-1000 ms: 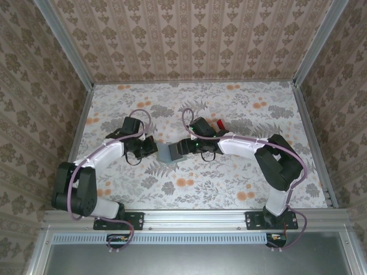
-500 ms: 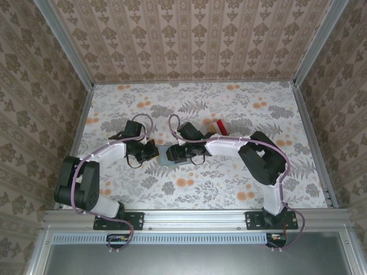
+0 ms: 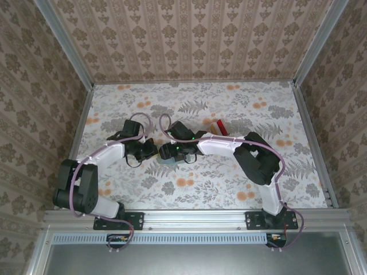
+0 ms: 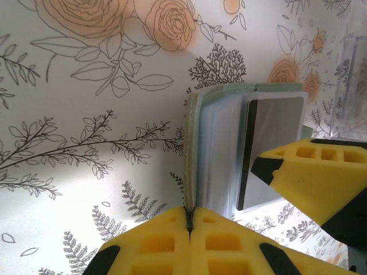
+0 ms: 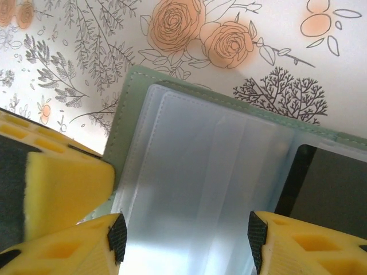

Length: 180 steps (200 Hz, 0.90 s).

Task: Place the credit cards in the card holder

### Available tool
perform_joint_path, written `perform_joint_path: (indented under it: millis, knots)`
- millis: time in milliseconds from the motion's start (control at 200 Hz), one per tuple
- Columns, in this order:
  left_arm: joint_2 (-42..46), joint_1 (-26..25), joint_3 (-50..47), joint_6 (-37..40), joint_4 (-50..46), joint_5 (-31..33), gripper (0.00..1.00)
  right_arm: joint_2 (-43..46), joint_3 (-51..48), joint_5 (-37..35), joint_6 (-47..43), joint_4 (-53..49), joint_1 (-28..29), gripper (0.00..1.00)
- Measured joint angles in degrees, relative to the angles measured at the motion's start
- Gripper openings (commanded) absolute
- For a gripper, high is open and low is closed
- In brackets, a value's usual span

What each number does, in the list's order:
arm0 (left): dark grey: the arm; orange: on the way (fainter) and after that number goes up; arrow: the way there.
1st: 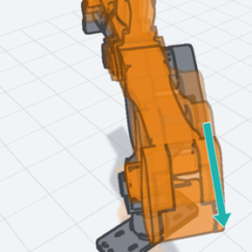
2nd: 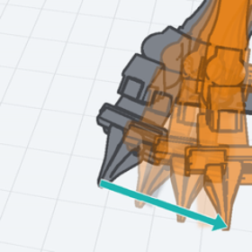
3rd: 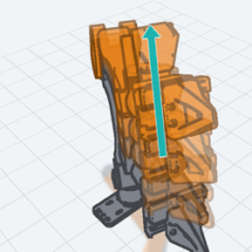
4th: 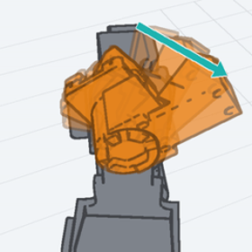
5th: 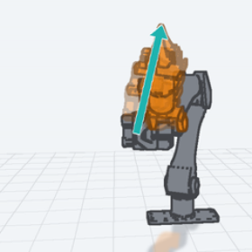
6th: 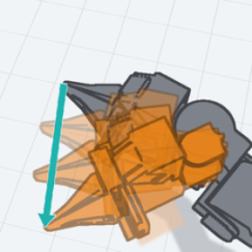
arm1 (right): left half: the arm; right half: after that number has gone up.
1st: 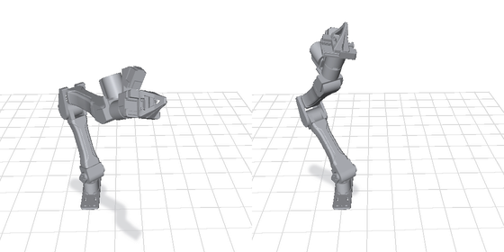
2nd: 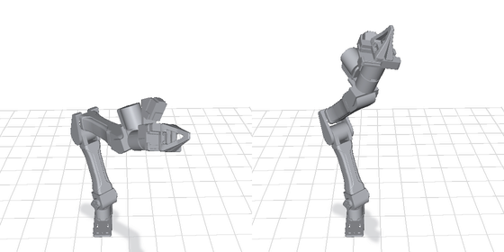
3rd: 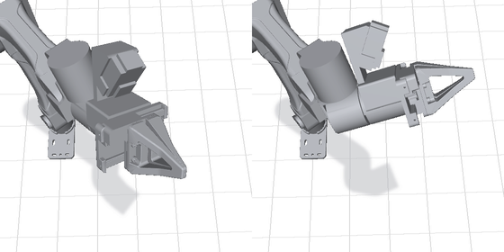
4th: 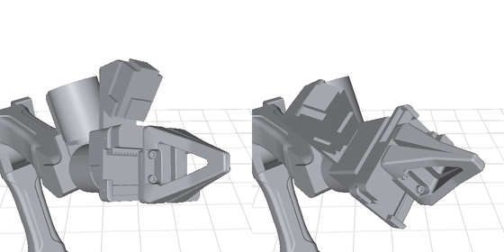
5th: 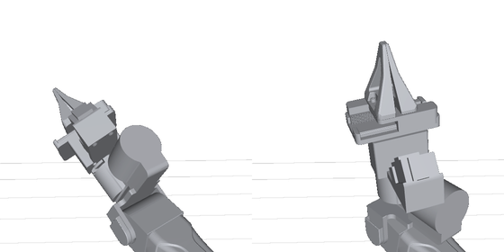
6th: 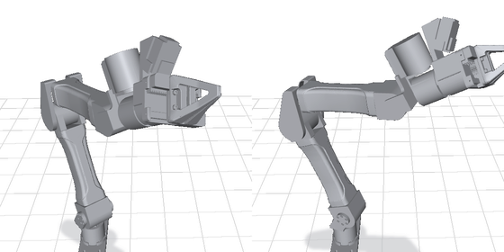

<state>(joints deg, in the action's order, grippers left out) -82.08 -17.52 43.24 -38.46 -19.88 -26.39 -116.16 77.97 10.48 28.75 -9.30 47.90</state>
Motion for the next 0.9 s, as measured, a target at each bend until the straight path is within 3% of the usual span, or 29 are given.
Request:
perform_joint_path:
  millis: [255,415,900]
  knots:
    - [2.1,0.0,-0.2,-1.8,1.2,-2.1,0.00,-1.2,-3.3,-0.7,1.0,6.3,-0.1,0.53]
    - [2.7,0.4,-0.9,-2.5,2.7,-3.2,0.00,-0.8,-5.9,1.1,2.1,11.8,-0.5,0.41]
    - [5.1,1.9,-2.6,-2.5,2.2,-4.1,0.00,2.6,-10.2,-0.7,2.7,12.3,-2.2,0.45]
